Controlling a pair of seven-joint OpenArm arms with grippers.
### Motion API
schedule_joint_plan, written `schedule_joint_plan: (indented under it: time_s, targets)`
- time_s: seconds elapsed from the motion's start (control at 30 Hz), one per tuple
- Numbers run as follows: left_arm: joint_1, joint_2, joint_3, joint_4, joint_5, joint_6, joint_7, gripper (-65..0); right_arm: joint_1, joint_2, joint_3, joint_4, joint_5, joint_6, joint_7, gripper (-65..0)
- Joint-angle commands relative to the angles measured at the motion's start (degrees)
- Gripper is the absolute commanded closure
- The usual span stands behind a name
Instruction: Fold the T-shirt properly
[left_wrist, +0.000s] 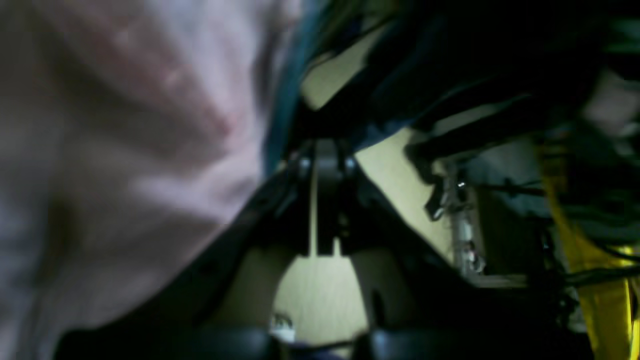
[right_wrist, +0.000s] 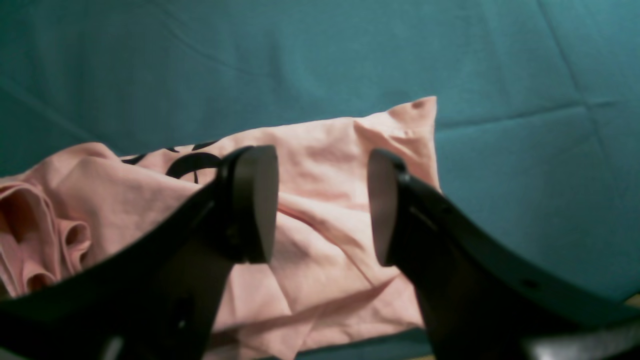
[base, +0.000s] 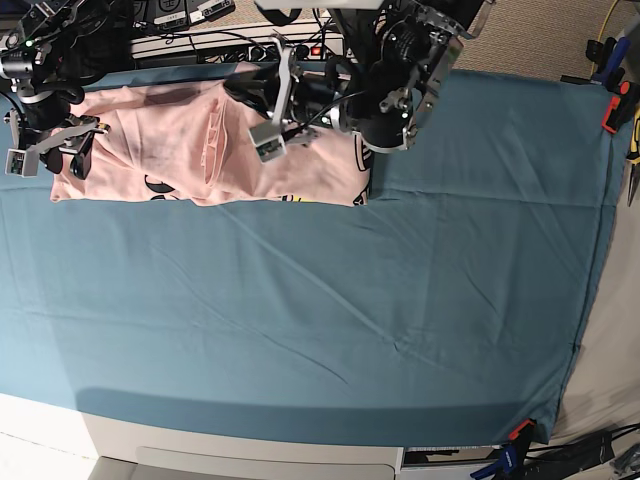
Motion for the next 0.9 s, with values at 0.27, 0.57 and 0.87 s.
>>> schedule_joint_plan:
  time_s: [0.27, 0.57, 0.87]
  targets:
    - [-2.6, 0.1, -0.2, 1.0, 5.2, 0.9, 0.7, 0.0, 0.2, 6.1, 0.3, 0.9, -4.8, 0.4, 2.7, -29.2]
    - [-2.6, -2.4, -0.2, 1.0, 5.1, -2.2, 2.5, 0.0, 0.9, 15.1, 0.3, -6.5, -13.4, -7.0, 6.4, -36.5]
    - [-2.4, -2.4, -0.2, 1.0, 5.2, -2.3, 2.4, -10.2, 11.0, 25.7, 0.3, -35.2, 12.1, -3.3, -8.5, -36.7]
